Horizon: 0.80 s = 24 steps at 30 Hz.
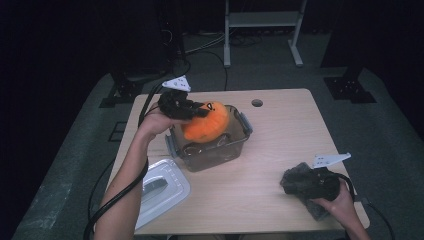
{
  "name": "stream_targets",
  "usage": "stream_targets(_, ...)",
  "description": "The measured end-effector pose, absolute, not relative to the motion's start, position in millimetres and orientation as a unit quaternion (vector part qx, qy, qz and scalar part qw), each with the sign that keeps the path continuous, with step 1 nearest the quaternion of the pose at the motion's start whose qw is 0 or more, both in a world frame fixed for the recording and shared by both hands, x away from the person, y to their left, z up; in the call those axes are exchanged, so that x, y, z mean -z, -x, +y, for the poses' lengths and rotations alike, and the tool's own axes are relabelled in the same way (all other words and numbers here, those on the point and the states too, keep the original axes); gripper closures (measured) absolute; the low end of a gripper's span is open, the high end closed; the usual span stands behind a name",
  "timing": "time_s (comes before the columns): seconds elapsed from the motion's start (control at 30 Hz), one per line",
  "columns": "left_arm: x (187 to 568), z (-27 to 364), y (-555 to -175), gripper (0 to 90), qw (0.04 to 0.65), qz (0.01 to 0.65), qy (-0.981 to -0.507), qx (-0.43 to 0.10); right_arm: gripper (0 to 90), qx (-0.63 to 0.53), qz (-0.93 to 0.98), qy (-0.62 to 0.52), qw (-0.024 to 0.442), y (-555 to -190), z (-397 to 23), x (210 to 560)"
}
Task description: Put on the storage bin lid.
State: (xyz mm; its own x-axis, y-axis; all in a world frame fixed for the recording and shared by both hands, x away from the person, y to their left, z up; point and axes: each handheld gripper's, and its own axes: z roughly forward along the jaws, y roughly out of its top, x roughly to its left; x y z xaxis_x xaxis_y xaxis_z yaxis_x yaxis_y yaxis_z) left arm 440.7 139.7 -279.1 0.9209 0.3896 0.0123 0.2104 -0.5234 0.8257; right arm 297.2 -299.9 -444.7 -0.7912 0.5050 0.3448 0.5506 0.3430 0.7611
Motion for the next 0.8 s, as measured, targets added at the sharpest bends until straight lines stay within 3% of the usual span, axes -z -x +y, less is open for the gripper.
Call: stream_targets(0.8,304,121,-452,71.2,0.434,0.177,-0.878,-0.094,36.9,0.47,-0.822,0.32,0.028,-297,-298,446)
